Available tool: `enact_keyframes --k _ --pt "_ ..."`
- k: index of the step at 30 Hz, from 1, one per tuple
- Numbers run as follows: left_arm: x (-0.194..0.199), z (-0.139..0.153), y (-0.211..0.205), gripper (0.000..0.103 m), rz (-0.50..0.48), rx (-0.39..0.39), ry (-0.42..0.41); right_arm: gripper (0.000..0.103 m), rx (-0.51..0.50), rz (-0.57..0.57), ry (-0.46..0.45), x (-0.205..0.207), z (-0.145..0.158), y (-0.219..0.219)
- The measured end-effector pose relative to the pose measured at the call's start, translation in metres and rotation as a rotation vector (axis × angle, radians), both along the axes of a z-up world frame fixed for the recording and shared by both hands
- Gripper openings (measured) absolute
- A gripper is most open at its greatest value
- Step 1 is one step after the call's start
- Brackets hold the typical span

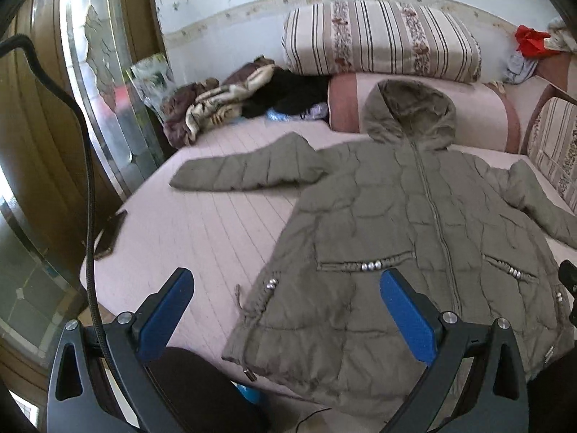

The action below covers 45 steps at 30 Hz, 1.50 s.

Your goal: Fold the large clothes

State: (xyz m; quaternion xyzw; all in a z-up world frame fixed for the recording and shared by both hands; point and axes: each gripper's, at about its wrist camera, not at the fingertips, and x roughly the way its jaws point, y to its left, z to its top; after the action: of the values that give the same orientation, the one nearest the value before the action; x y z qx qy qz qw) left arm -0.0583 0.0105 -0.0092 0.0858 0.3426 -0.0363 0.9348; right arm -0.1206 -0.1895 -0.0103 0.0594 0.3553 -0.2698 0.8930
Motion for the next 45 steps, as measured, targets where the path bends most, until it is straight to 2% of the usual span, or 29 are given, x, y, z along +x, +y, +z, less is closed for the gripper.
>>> enact_keyframes --k 3,10,21,32,39,45 --pt "0.004 -0.004 0.003 0.103 -0.009 -0.017 0.027 0.099 -0.024 0.0 0.035 0.003 -0.007 -0.002" --pt "0.017 -0.016 0.015 0.103 -0.026 -0.089 0.125 0.099 -0.011 -0.001 0.079 0.006 -0.015 -0.008" --pt "0.028 -0.022 0.03 0.103 0.014 -0.073 0.131 0.099 -0.006 0.005 0.13 0.016 -0.023 -0.01" --pt "0.034 -0.026 0.024 0.103 -0.026 -0.052 0.139 0.099 -0.006 0.009 0.151 0.024 -0.028 -0.012" --pt "0.042 -0.024 0.025 0.103 -0.019 -0.029 0.118 0.099 -0.014 0.022 0.136 0.033 -0.022 -0.013" --pt "0.053 -0.027 0.021 0.103 -0.043 -0.062 0.153 0.099 -0.036 -0.018 0.128 0.042 -0.021 -0.034"
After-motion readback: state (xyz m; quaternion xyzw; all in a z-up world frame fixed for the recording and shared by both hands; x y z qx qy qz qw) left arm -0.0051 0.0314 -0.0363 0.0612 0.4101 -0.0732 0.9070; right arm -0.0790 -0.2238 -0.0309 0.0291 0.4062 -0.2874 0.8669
